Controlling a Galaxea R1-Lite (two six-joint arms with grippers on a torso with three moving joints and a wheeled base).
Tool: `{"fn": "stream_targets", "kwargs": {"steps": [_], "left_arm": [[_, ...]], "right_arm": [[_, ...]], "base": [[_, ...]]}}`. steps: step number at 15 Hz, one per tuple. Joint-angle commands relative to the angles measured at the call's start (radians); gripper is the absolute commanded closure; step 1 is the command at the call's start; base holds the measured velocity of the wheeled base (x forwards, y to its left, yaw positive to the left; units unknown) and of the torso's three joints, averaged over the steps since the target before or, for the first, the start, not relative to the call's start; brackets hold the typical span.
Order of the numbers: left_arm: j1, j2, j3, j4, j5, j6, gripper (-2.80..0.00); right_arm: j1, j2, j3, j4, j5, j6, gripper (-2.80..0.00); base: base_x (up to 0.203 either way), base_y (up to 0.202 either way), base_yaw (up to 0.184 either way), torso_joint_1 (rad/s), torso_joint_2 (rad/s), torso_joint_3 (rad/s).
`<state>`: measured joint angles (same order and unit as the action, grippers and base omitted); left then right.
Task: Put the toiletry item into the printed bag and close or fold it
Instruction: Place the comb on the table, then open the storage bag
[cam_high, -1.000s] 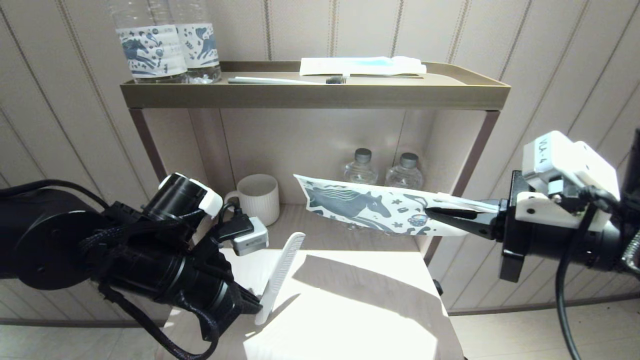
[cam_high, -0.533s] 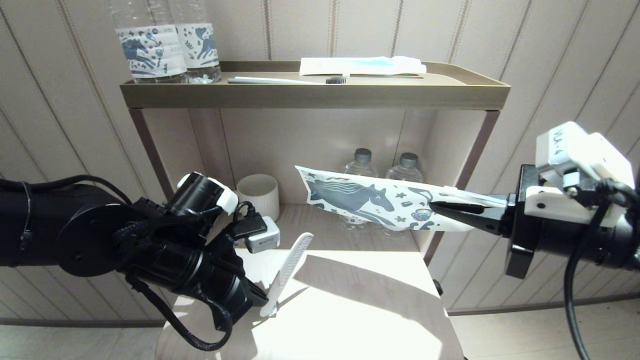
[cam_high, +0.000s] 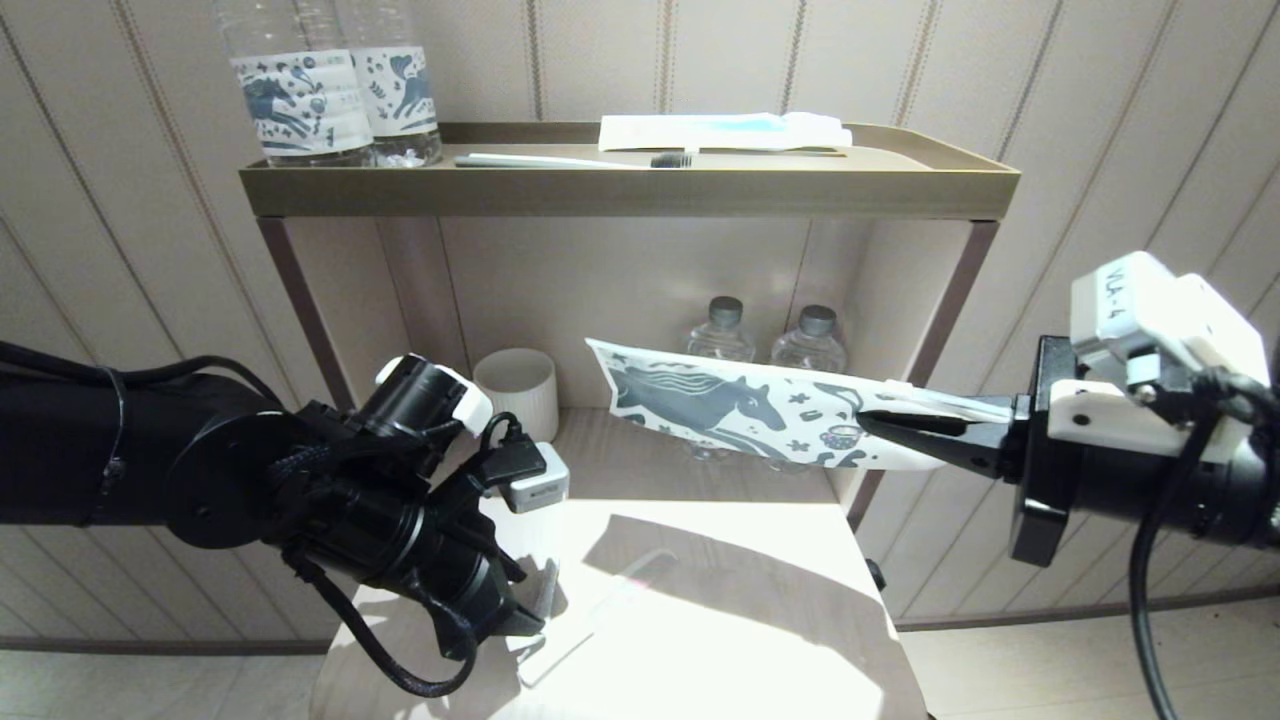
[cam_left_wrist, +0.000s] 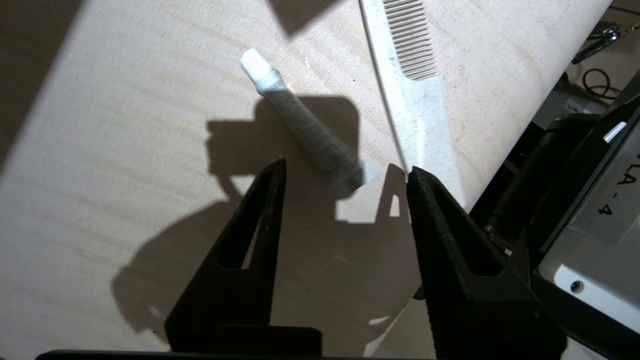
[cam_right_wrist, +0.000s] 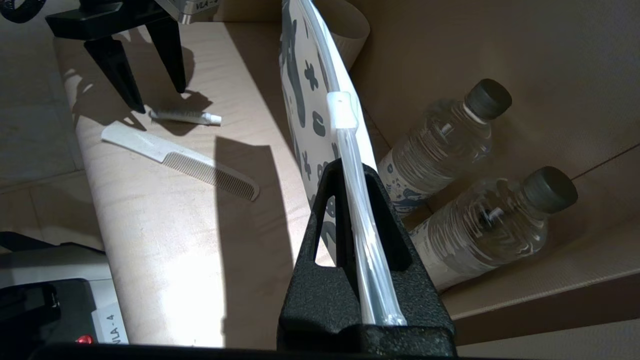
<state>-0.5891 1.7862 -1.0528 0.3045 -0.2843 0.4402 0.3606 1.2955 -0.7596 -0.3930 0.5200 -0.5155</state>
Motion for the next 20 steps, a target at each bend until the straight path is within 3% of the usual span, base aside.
{"fn": "stream_targets", "kwargs": {"steps": [1, 3, 6, 7, 10, 13, 16, 17, 20], "left_arm": [[0.000, -0.007, 0.001, 0.001, -0.003, 0.001, -2.80], [0.000, -0.053, -0.003, 0.000, -0.010, -0.003, -2.80], [0.000, -0.193, -0.005, 0.001, -0.035, -0.015, -2.80], [0.000, -0.238, -0.009, 0.000, -0.052, -0.016, -2.80], [-0.006, -0.317, -0.074, 0.002, -0.078, 0.003, -2.80], [-0.030, -0.315, -0.114, 0.002, -0.070, 0.062, -2.80], [-0.035, -0.321, -0.144, -0.003, -0.067, 0.069, -2.80], [-0.036, -0.332, -0.150, -0.017, -0.070, 0.069, 0.00], [-0.082, -0.334, -0.147, -0.061, -0.070, 0.066, 0.00]], "right_arm": [[-0.002, 0.004, 0.006, -0.003, 0.003, 0.004, 0.00], [-0.002, 0.009, 0.003, -0.001, 0.004, 0.063, 0.00], [0.010, 0.042, 0.004, -0.001, 0.012, 0.240, 0.00], [0.016, 0.056, 0.019, 0.000, 0.037, 0.255, 0.00], [0.049, 0.101, 0.062, 0.001, 0.125, 0.259, 0.00], [0.118, 0.141, 0.048, 0.066, 0.131, 0.254, 0.00], [0.132, 0.181, 0.044, 0.074, 0.141, 0.237, 0.00], [0.136, 0.189, 0.043, 0.074, 0.152, 0.235, 0.00], [0.173, 0.185, 0.040, 0.074, 0.161, 0.235, 0.00]], "base": [[0.000, 0.000, 0.000, 0.000, 0.00, 0.000], [0.000, 0.000, 0.000, 0.000, 0.00, 0.000], [0.000, 0.000, 0.000, 0.000, 0.00, 0.000], [0.000, 0.000, 0.000, 0.000, 0.00, 0.000], [0.000, 0.000, 0.000, 0.000, 0.00, 0.000], [0.000, 0.000, 0.000, 0.000, 0.00, 0.000], [0.000, 0.000, 0.000, 0.000, 0.00, 0.000], [0.000, 0.000, 0.000, 0.000, 0.00, 0.000], [0.000, 0.000, 0.000, 0.000, 0.00, 0.000]]}}
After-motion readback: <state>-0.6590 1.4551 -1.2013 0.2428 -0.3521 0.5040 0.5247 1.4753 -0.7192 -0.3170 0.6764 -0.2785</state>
